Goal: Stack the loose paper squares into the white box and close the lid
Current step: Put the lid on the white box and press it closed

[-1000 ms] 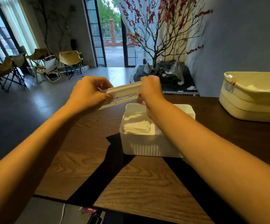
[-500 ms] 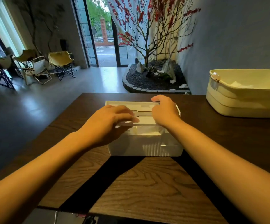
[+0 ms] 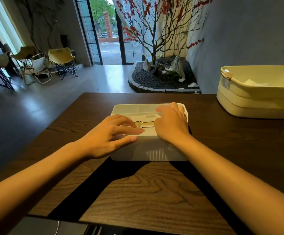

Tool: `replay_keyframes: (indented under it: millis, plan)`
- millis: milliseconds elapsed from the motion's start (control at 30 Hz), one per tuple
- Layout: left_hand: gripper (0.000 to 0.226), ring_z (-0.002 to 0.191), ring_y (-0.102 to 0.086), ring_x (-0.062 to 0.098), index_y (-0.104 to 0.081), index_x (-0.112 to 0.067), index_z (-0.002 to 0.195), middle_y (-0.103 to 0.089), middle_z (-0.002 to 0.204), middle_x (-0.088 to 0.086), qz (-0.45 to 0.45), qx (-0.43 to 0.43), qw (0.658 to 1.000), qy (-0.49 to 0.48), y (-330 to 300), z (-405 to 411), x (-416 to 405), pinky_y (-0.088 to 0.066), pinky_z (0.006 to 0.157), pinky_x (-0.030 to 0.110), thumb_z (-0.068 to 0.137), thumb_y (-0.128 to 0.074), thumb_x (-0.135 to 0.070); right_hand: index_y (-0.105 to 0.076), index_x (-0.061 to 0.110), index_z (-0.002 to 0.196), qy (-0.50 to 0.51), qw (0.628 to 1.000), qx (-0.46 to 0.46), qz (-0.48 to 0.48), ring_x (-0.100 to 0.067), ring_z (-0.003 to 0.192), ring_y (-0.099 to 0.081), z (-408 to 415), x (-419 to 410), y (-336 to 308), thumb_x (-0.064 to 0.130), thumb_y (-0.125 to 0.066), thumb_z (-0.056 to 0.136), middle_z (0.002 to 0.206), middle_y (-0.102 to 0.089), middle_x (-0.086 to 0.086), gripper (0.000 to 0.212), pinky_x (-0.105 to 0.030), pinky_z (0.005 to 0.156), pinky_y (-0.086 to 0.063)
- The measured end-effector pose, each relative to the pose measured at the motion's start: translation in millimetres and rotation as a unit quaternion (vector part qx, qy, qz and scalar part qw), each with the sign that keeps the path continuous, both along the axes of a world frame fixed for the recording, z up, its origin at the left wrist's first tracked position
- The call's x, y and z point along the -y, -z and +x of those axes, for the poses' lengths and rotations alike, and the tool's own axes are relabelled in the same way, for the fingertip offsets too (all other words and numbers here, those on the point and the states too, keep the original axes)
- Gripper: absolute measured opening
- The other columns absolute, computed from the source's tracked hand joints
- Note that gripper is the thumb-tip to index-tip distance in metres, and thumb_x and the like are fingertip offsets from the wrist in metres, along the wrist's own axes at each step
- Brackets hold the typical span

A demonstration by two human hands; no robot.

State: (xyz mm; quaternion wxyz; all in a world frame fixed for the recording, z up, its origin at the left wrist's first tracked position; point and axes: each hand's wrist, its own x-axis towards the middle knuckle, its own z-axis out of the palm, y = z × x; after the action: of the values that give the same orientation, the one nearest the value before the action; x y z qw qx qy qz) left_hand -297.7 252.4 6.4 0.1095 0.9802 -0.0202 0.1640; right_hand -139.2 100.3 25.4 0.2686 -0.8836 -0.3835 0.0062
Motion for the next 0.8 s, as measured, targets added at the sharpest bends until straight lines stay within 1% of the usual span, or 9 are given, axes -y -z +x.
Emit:
replay_keyframes:
  millis: [133, 233, 300, 367, 433, 500, 633, 733, 800]
  plan:
    - [0.042, 0.125, -0.049, 0.007, -0.061, -0.041, 0.136, -0.058, 0.132, -0.008, 0.006, -0.005, 1.0, 0.006, 3, 2, -5, -0.028, 0.105, 0.012, 0.101, -0.041, -0.054, -0.055, 0.02, 0.13, -0.026, 0.999, 0.015, -0.027, -0.029, 0.129, -0.037, -2, -5, 1, 0.014, -0.043, 0.095, 0.137, -0.051, -0.005, 0.038, -0.042, 0.102, -0.032]
    - [0.043, 0.135, -0.036, -0.002, -0.063, -0.045, 0.131, -0.046, 0.145, -0.012, -0.071, -0.01, 0.997, -0.031, 4, -1, -3, -0.018, 0.109, 0.008, 0.098, -0.039, -0.059, -0.06, 0.019, 0.112, -0.031, 0.997, 0.048, -0.043, -0.028, 0.118, -0.041, -6, -6, 4, 0.011, -0.041, 0.091, 0.124, -0.058, -0.004, 0.03, -0.039, 0.089, -0.029]
    - [0.051, 0.14, -0.03, -0.001, -0.055, -0.047, 0.138, -0.039, 0.153, -0.015, -0.097, -0.012, 0.992, -0.079, 5, 2, -3, -0.019, 0.116, 0.023, 0.094, -0.036, -0.065, -0.06, 0.02, 0.104, -0.031, 0.995, 0.074, -0.05, -0.027, 0.114, -0.042, -6, -6, 4, 0.011, -0.04, 0.09, 0.119, -0.061, -0.003, 0.027, -0.038, 0.088, -0.027]
    - [0.07, 0.15, -0.02, 0.004, -0.038, -0.045, 0.15, -0.029, 0.162, -0.013, -0.075, -0.05, 0.987, -0.134, 4, 9, -2, -0.016, 0.123, 0.042, 0.087, -0.029, -0.076, -0.063, 0.02, 0.11, -0.033, 0.994, 0.089, -0.062, -0.027, 0.116, -0.042, -5, -6, 2, 0.013, -0.04, 0.091, 0.12, -0.062, -0.003, 0.031, -0.04, 0.093, -0.029]
    - [0.088, 0.154, -0.004, 0.007, -0.028, -0.041, 0.154, -0.012, 0.167, -0.011, -0.055, -0.128, 0.975, -0.171, 0, 15, -1, -0.006, 0.126, 0.047, 0.077, -0.018, -0.083, -0.064, 0.019, 0.117, -0.041, 0.99, 0.099, -0.086, -0.027, 0.12, -0.041, -6, -5, -1, 0.015, -0.04, 0.092, 0.122, -0.063, -0.003, 0.034, -0.042, 0.098, -0.028]
    - [0.095, 0.154, 0.003, 0.008, -0.026, -0.038, 0.156, -0.003, 0.167, -0.011, -0.043, -0.16, 0.97, -0.177, -3, 17, 0, -0.002, 0.126, 0.046, 0.074, -0.011, -0.083, -0.063, 0.018, 0.114, -0.051, 0.986, 0.116, -0.108, -0.028, 0.12, -0.041, -7, -5, -3, 0.018, -0.04, 0.093, 0.121, -0.062, -0.004, 0.031, -0.043, 0.1, -0.028]
    - [0.096, 0.154, 0.002, 0.007, -0.027, -0.038, 0.156, -0.005, 0.167, -0.012, -0.06, -0.139, 0.972, -0.18, -4, 26, 20, -0.001, 0.126, 0.043, 0.072, -0.011, -0.083, -0.057, 0.019, 0.102, -0.044, 0.981, 0.134, -0.134, -0.029, 0.118, -0.043, -3, 10, -7, 0.021, -0.04, 0.095, 0.119, -0.06, -0.006, 0.018, -0.044, 0.101, -0.029]
    - [0.092, 0.154, 0.0, 0.009, -0.024, -0.038, 0.157, -0.006, 0.167, -0.011, -0.05, -0.143, 0.974, -0.171, -2, 44, 52, -0.001, 0.125, 0.041, 0.078, -0.012, -0.082, -0.061, 0.019, 0.102, -0.009, 0.977, 0.151, -0.151, -0.029, 0.119, -0.044, 11, 30, -9, 0.025, -0.042, 0.097, 0.117, -0.063, -0.005, 0.02, -0.044, 0.099, -0.03]
    - [0.082, 0.154, -0.01, 0.011, -0.021, -0.04, 0.158, -0.014, 0.167, -0.009, -0.058, -0.14, 0.974, -0.167, -4, 56, 68, -0.008, 0.125, 0.041, 0.086, -0.021, -0.078, -0.064, 0.018, 0.1, 0.013, 0.976, 0.161, -0.146, -0.028, 0.116, -0.045, 23, 45, -7, 0.025, -0.043, 0.096, 0.113, -0.065, -0.005, 0.022, -0.042, 0.096, -0.034]
